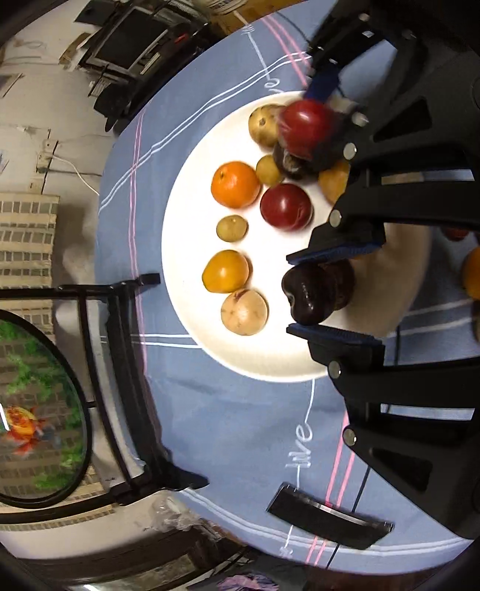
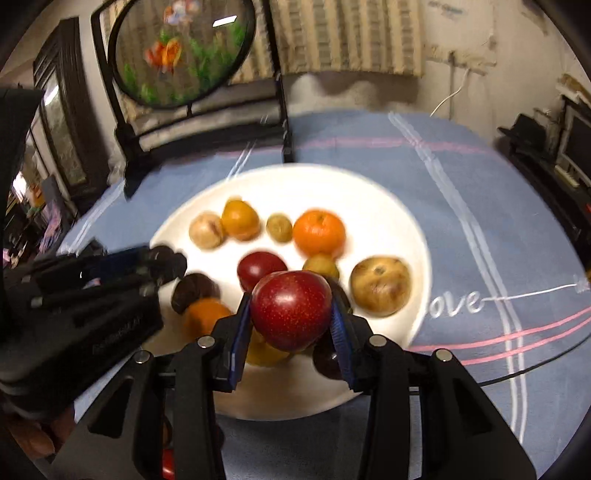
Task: Organize fruits
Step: 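Carry both fruits onto the white plate and open both tools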
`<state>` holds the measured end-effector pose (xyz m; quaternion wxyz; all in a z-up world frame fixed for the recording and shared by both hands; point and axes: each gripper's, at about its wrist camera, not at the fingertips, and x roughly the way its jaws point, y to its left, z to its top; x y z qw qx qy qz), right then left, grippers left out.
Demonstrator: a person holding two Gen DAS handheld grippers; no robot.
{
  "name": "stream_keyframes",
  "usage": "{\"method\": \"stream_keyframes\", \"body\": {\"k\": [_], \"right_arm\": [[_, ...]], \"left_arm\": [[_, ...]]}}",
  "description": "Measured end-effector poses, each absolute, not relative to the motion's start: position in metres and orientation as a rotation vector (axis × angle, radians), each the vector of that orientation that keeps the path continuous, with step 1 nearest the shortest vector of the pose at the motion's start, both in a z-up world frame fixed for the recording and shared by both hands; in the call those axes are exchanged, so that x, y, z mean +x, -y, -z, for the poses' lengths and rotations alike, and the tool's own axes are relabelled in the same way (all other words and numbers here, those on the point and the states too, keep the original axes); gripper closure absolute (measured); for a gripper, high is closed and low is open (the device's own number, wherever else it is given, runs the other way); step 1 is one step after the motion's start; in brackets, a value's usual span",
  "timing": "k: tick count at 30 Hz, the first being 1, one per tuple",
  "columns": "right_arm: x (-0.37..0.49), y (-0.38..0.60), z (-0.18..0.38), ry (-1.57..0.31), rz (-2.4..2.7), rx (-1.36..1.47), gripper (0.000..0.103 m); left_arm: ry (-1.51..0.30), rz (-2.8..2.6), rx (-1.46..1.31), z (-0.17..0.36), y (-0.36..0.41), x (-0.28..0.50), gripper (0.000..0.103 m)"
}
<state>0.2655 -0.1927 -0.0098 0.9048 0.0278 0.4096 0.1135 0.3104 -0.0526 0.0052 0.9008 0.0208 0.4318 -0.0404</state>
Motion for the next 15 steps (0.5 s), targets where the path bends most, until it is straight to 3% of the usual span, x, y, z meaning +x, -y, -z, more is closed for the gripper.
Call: {"method": "stream_keyframes", "body": {"k": [1,2,4,6,8,11,15], "right_arm": [[0.265,0.194,0.009,-0.832,-0.248,0.066,0.039],[0.263,0.197,0.008,-0.807,-0.256,0.08,0.036],[0.261,0.201,0.008,-0.793,-0.253,0.091,0.036],[0.261,0.201,0.01,-0.814,-0.262,0.096,0.036],[0.258,0.202,0.009,-0.815,-0.263,0.101,0.036],[0.249,0.201,0.002,-0.79,-0.269,0.084,0.036],[0.237,0.2,-0.001,-0.789,-0.288,0.088,0.036]], "left_arm": [[-0.887,0.086,0.034,-0.004,0.053,0.311,0.047],[-0.865,0.08,0.032,-0.003,0.054,0.31,0.038],[-0.819,0.056,0.047,-0.006,0.058,0.306,0.029],[-0.822,0.072,0.077,-0.007,0.064,0.304,0.028],[-0.827,0.075,0.095,-0.01,0.067,0.299,0.018],[-0.803,0.057,0.069,-0.018,0.058,0.284,0.013],[-0.792,0.067,0.056,-0.025,0.053,0.262,0.011]]}}
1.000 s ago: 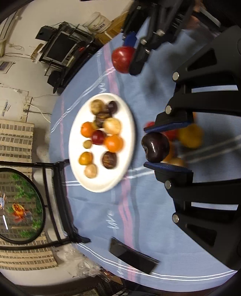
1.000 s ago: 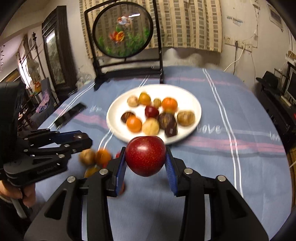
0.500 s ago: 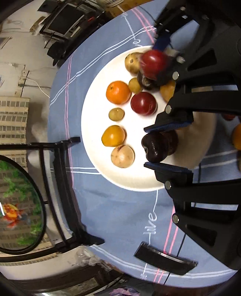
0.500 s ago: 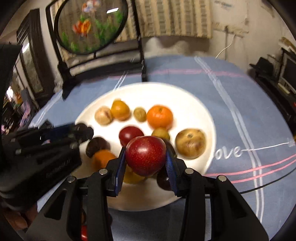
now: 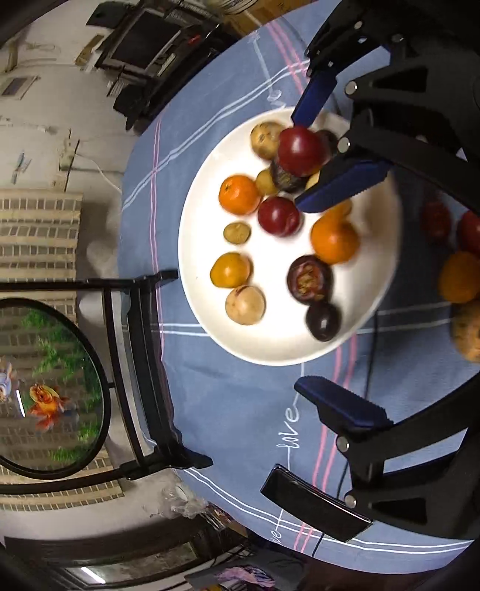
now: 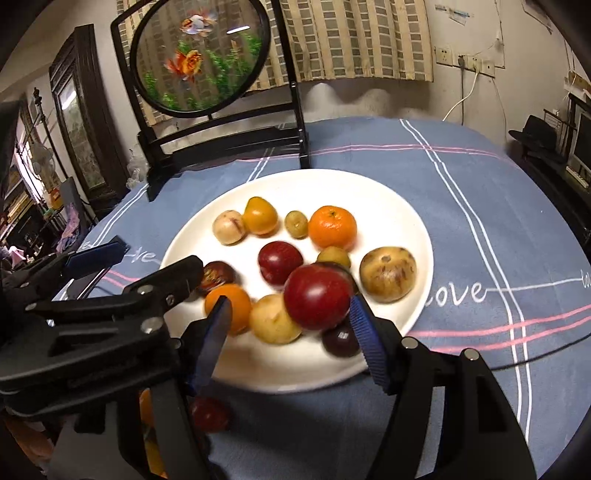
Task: Organize fruits
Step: 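Carry both fruits onto the white plate and open both tools, then lift both tools off the plate back toward the fruit pile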
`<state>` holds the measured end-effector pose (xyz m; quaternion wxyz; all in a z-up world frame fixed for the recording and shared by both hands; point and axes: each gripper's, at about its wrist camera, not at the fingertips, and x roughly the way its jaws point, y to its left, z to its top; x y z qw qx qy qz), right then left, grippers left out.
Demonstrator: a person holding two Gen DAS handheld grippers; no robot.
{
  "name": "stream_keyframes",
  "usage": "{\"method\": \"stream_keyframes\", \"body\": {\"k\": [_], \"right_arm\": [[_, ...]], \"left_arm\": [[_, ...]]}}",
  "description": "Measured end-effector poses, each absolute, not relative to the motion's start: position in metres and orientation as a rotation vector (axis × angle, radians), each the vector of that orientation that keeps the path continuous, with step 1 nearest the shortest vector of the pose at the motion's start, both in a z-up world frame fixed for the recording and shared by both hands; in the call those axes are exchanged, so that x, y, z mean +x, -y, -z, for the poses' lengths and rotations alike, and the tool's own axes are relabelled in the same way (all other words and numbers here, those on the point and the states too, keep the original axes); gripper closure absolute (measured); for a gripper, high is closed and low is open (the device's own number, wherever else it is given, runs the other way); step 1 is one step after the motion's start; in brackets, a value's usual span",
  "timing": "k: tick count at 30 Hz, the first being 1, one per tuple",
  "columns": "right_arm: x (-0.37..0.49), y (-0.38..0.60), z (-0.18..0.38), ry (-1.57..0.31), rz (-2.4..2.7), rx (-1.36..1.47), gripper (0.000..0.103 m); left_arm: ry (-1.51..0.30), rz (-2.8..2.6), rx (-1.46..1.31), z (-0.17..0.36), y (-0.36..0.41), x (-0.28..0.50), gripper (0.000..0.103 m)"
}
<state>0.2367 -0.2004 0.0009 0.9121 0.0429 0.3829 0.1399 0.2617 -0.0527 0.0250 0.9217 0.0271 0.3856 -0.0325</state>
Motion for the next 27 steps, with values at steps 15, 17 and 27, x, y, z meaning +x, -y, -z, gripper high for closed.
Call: {"method": "stream_keyframes", "body": {"k": [15,17,27], "right_arm": [[0.161,0.211,0.016,-0.751,-0.254,0.043,0.032],[0.158,0.212,0.018,-0.76,-0.263,0.046,0.032],[0.151,0.224,0.02,-0.776,-0.279,0.108,0.032]], "left_arm": [[-0.826,0.031,0.036,-0.01,0.027,0.181,0.009],[-0.832,0.023,0.014,-0.006,0.021,0.173,0.009],[-0.83,-0.005,-0.032,0.005,-0.007,0.143,0.009]]}}
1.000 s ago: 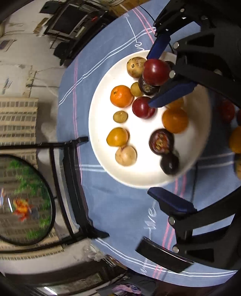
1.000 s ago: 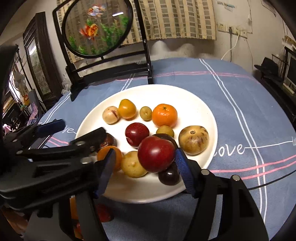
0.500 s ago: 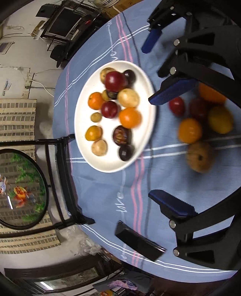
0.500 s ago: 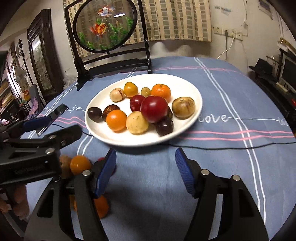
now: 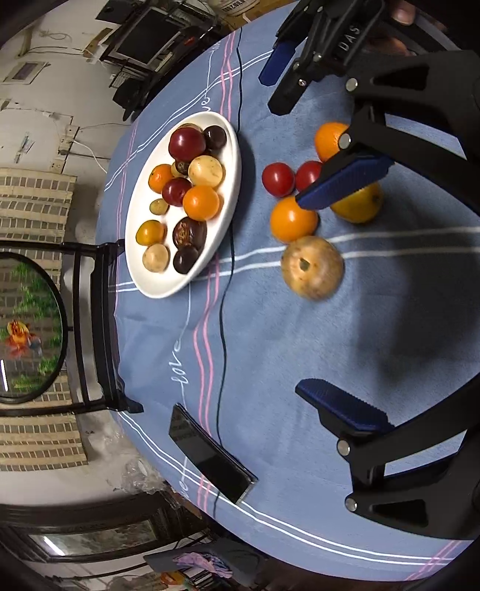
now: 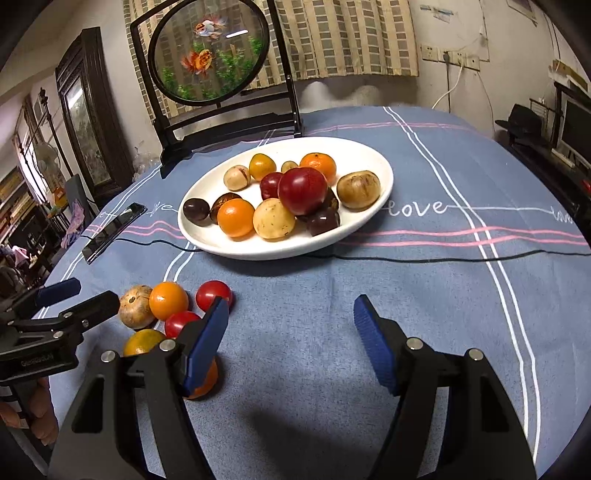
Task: Organize fruits
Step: 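Lift both tools off the plate back toward the fruit pile, then grasp the pale brown round fruit with the left tool while the right tool grasps the tangerine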
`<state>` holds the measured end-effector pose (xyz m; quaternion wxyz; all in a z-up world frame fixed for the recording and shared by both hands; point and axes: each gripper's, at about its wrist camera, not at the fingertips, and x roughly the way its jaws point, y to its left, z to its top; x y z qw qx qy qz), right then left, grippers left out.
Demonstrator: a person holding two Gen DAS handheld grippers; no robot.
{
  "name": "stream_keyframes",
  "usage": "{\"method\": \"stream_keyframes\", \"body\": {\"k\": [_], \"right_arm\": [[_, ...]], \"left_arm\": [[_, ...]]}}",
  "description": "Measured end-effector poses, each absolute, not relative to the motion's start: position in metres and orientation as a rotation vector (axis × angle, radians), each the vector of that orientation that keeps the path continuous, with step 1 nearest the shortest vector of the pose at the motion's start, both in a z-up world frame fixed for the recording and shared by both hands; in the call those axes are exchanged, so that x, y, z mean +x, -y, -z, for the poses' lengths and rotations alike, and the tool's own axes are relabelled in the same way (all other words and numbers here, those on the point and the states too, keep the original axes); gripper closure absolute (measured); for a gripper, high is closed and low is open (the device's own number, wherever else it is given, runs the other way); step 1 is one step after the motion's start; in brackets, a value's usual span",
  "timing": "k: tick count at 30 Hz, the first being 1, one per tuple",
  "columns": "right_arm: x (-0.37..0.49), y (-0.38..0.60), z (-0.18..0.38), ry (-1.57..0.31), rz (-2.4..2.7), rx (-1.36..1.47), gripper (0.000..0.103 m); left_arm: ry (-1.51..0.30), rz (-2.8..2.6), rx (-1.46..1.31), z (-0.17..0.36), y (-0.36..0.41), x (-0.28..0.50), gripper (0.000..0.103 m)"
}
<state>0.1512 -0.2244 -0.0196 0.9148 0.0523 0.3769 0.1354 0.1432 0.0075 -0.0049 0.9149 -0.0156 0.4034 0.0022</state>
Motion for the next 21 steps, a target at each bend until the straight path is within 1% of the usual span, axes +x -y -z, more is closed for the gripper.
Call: {"method": "stream_keyframes", "body": {"k": [4,8,16,21], "right_arm": [[0.151,0.224,0.02,-0.783,-0.287,0.112,0.032],[0.151,0.226,0.02,-0.783,-0.287,0.121,0.032],[0.149,0.224,0.019,-0.778,-0.301,0.124,0.032],[0.151,0.223,0.02,-0.782,-0.295,0.117,0.032]], "left_arm": [[-0.836,-0.012,-0.063,0.01,-0.016,0.142,0.009],[-0.85,0.015,-0.037,0.015,-0.016,0.141,0.009],[-0.931,0.028,-0.037,0.031,-0.032,0.133,0.009],[-0.966,0.082,-0.013,0.038,-0.023,0.139,0.009]]}}
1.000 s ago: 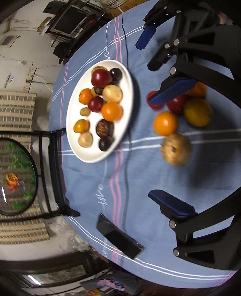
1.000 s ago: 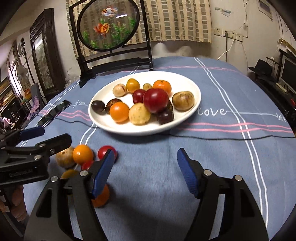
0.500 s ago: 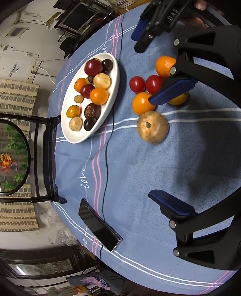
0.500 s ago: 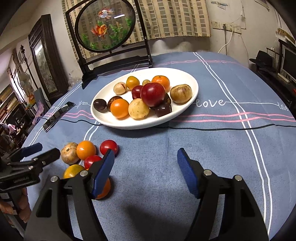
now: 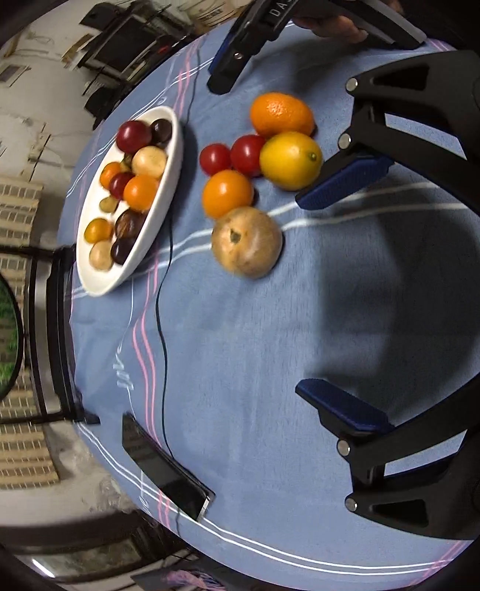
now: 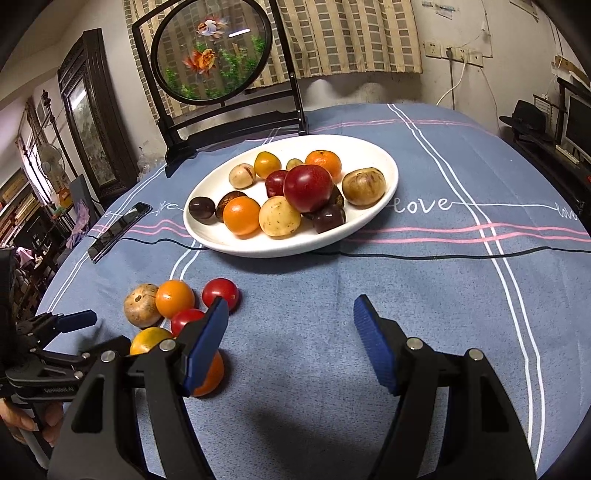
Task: Organize fruits
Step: 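Grasp the pale brown round fruit with the left tool while the right tool grasps the tangerine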
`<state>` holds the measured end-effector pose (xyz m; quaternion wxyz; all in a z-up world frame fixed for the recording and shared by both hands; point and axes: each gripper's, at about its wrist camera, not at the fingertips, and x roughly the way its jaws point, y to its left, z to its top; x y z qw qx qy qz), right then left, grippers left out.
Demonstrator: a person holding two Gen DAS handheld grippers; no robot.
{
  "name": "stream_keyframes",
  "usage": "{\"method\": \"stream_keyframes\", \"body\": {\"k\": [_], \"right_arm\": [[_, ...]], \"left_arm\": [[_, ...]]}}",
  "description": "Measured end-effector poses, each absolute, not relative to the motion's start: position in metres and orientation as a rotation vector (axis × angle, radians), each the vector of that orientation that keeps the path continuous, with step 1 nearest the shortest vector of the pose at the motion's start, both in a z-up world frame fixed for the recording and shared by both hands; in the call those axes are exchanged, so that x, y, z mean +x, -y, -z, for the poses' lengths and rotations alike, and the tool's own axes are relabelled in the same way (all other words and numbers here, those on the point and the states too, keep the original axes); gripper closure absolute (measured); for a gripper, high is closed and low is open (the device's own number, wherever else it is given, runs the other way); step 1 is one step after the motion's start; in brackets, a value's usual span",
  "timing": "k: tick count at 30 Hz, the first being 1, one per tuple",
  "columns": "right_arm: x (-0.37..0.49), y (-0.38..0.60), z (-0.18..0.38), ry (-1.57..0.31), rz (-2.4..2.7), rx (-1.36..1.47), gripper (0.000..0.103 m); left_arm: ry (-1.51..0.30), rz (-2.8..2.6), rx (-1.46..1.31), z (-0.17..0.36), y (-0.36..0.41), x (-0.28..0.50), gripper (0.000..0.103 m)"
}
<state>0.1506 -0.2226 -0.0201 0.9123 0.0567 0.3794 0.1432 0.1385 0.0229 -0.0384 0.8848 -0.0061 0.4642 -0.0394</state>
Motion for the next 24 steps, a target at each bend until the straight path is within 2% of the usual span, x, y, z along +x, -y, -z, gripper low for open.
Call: {"method": "stream_keyframes", "body": {"k": [12,15,18,19,24], "right_arm": [[0.152,0.224,0.021,-0.78,-0.291,0.116,0.032],[0.151,0.223,0.021,-0.779,-0.292,0.11,0.032],[0.15,0.222,0.02,-0.774,-0.294,0.102,0.032],[0.15,0.221,0.019,-0.77,-0.295,0.099,0.032],[0.142,0.213,0.011,-0.75,-0.4,0.084,0.032]], "left_arm": [[-1.003,0.098,0.062,0.053,-0.01,0.183,0.007],[-0.964,0.113,0.052,0.053,-0.008,0.184,0.017],[-0.913,0.153,0.053,0.049,-0.004,0.175,0.041],[-0.902,0.174,0.048,0.047,-0.002,0.173,0.055],[-0.891,0.194,0.02,0.046,-0.002,0.173,0.058]]}}
